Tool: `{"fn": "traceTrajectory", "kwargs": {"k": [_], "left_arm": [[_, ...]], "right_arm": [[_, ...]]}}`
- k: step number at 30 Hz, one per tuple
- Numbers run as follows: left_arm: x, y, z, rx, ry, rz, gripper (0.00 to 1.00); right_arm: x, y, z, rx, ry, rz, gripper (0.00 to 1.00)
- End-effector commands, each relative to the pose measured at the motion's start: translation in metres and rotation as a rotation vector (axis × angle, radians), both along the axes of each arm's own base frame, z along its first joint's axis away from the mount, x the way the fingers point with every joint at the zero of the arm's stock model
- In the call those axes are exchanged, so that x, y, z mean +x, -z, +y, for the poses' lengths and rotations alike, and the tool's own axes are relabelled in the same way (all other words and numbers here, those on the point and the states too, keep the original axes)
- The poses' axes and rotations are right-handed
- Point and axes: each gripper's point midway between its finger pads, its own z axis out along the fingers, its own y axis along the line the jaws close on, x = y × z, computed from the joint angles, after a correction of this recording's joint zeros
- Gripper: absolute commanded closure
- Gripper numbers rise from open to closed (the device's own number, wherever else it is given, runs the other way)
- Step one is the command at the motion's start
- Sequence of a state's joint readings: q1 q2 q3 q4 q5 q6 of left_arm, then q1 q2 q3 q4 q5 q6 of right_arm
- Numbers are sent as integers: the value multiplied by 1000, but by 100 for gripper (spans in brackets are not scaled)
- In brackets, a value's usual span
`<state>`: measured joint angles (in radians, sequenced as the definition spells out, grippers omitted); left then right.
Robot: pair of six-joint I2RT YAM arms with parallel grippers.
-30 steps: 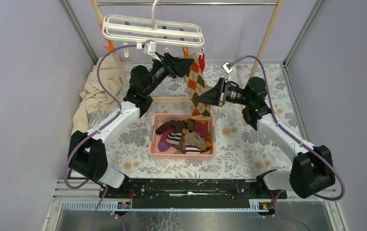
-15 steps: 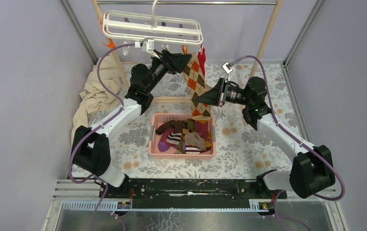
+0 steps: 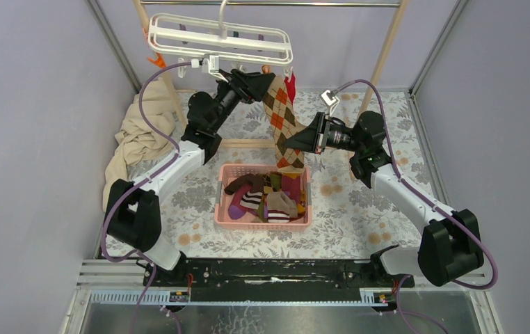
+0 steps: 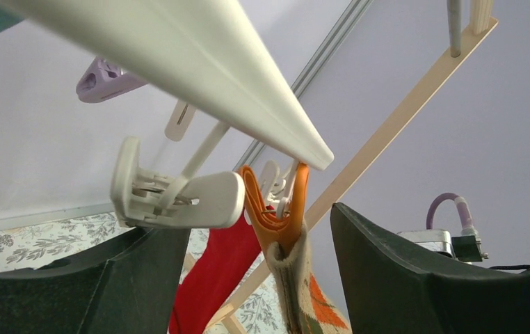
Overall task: Remove the socks clipped to the hanger
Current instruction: Remove the sock from the hanger.
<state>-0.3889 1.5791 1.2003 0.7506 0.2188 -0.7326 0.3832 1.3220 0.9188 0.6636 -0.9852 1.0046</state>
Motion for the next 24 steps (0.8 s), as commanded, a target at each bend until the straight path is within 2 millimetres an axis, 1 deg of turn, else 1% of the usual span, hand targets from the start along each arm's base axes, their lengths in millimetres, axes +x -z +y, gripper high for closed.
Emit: {"fn": "traceTrajectory", "kwargs": {"k": [1,10,15,24], "left_arm": [[2,-38,13,-64,-42,-105,20],[5,-42,15,-90,-54,-111,21],[6,-42,16,-94,-58,-112,28],[7,-43,16,-105,-59,-114,34]], "right_arm": [[-4,-16,-1,34,-23,-70,100],[-5,-13,-1,36,-31,-65,100],[-6,-12,-2,37,-33,-66,100],[-7,-8,-2,40,-40,-56,100]]}}
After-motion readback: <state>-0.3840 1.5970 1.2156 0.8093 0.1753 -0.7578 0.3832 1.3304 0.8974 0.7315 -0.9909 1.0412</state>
